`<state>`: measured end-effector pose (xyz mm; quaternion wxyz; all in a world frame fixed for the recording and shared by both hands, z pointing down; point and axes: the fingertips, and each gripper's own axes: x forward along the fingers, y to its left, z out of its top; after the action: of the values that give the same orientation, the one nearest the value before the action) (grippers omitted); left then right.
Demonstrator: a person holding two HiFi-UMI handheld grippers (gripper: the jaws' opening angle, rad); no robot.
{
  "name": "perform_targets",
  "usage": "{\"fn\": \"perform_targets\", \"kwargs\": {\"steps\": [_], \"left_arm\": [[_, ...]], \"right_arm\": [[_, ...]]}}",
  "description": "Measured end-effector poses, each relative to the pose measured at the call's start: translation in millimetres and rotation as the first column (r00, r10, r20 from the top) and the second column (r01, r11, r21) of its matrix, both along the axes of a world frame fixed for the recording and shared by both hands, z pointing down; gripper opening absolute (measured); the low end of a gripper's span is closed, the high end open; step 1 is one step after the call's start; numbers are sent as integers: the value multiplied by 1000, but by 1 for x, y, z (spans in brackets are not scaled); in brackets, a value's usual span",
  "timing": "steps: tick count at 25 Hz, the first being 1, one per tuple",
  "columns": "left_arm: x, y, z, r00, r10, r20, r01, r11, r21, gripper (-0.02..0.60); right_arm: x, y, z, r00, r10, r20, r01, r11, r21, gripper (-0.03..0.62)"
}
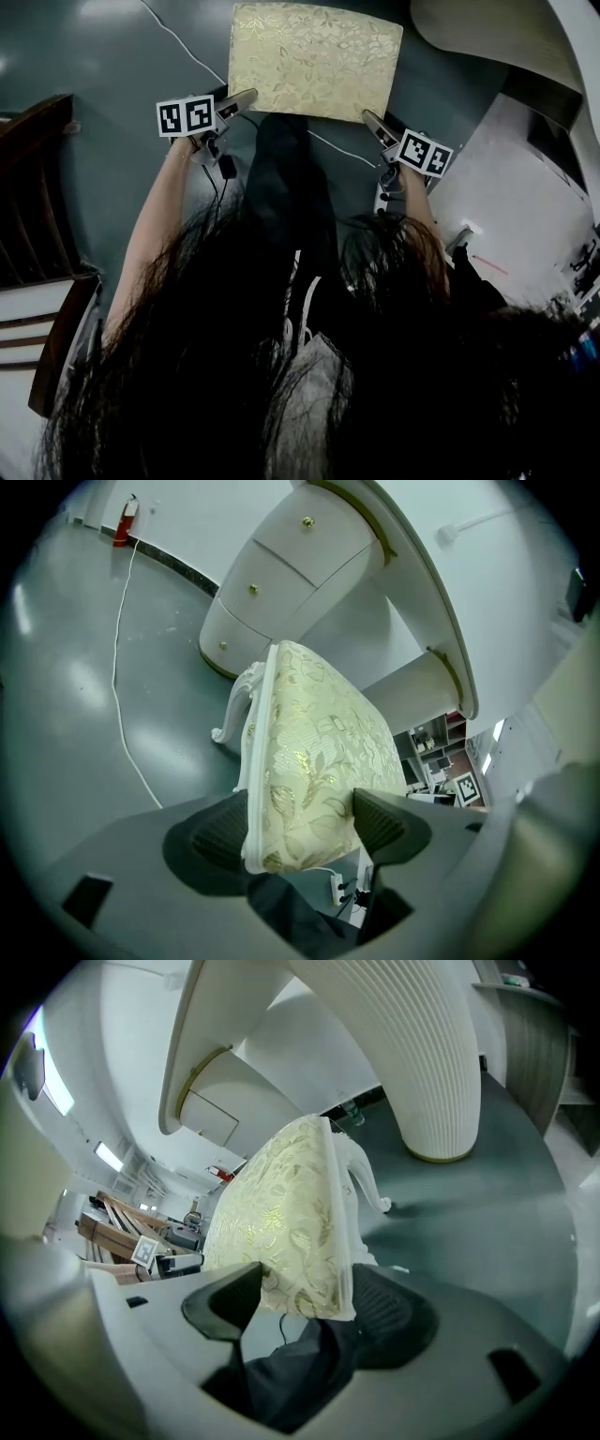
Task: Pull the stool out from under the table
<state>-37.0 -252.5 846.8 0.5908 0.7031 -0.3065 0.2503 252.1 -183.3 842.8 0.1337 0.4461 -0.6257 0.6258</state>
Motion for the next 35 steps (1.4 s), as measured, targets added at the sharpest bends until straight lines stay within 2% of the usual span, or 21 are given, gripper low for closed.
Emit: {"fn": "perform_targets", "kwargs": {"steps": [8,18,23,27,30,33,35], "left_arm": [[0,-3,-2,1000,22,2,-22,1000,-4,354],[-1,0,-2,1000,-21,20,21,1000,-4,354],[-2,2,-3,997,-71,33,70,997,29,354],[-6,9,-7,983,-176,53,175,984,31,356],[-13,24,-9,974,-195,112,194,981,24,354],[-29,30,-21,958,-199,206,182,978,98,353],[-33,21,-42,953,-216,210,181,968,174,353]], "right_arm": [[-1,2,-4,1000,-2,-16,2,1000,-1,293],[1,2,-4,1000,-14,-25,13,1000,-27,293],[2,-1,-3,999,-29,-23,28,999,-25,294],[3,0,-6,999,-40,-17,40,999,-31,294],[9,1,-9,997,-36,-65,35,999,-29,293],[17,-2,-25,994,17,-113,-15,1000,14,293],[17,-7,-46,994,42,-96,-36,997,65,293]]}}
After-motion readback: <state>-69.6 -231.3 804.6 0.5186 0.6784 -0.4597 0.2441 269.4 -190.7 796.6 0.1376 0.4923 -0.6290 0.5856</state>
